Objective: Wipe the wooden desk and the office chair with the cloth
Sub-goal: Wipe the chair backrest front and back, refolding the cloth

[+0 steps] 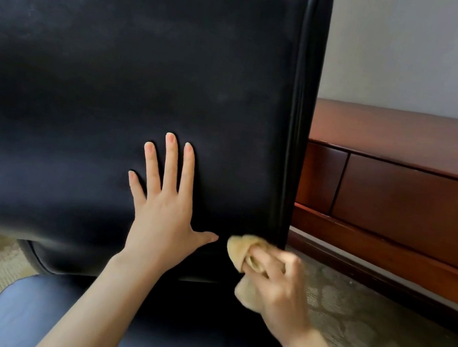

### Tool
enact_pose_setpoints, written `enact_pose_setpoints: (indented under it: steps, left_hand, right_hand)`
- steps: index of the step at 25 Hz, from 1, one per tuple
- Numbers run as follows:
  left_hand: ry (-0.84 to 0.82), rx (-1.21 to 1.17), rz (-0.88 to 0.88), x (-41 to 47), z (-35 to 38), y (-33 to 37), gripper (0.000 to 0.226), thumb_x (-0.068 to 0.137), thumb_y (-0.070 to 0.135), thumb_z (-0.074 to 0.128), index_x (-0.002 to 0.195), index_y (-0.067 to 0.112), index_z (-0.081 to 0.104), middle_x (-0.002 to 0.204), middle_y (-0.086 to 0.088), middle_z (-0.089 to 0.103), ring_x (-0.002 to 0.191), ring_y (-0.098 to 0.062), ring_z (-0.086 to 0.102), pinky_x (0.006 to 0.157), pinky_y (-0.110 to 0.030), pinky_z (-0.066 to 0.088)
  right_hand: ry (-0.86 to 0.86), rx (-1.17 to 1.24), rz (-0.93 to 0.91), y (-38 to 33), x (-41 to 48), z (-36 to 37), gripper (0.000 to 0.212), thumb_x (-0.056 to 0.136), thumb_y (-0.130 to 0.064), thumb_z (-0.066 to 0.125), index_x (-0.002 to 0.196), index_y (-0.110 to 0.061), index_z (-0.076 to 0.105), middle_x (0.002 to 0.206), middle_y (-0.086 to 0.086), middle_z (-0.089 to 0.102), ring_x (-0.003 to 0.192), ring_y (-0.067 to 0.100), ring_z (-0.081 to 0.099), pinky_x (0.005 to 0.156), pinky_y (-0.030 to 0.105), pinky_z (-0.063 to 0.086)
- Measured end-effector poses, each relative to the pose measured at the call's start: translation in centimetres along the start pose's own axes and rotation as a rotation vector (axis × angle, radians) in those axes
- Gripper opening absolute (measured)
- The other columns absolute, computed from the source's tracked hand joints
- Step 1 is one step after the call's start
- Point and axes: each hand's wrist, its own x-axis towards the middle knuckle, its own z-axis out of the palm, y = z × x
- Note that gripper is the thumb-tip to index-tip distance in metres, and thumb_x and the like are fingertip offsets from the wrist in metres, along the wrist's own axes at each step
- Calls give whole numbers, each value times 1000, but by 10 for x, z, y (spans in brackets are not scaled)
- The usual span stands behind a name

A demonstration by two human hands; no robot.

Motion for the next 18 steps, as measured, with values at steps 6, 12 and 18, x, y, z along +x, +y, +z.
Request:
enact_pose_setpoints:
  steps: [6, 12, 18]
  left_hand:
    - [-19, 37, -4, 2, -1, 0, 147, 57, 71, 70, 133, 16, -42, 145, -9, -43, 136, -39, -31, 109, -64, 6]
    - [-8, 28, 3, 0, 0, 0, 145, 57, 70, 71, 137, 15, -36, 146, -7, -42, 137, -38, -31, 109, -65, 6]
    - [-9, 33, 4, 1, 1, 2, 144, 57, 69, 72, 139, 15, -34, 147, -8, -40, 137, -38, -31, 109, -65, 6]
  right_hand:
    - [233, 279, 240, 6, 20, -19, 31, 82, -1, 40, 68, 4, 68, 81, 7, 66, 82, 21, 43, 76, 31, 41]
    - [525, 458, 608, 23, 135, -58, 20, 86, 1, 44, 88, 3, 65, 89, 7, 57, 89, 16, 45, 79, 15, 36]
    - [386, 466, 463, 38, 219, -38, 37, 95, 4, 42, 131, 1, 51, 126, 10, 49, 116, 22, 42, 99, 19, 31]
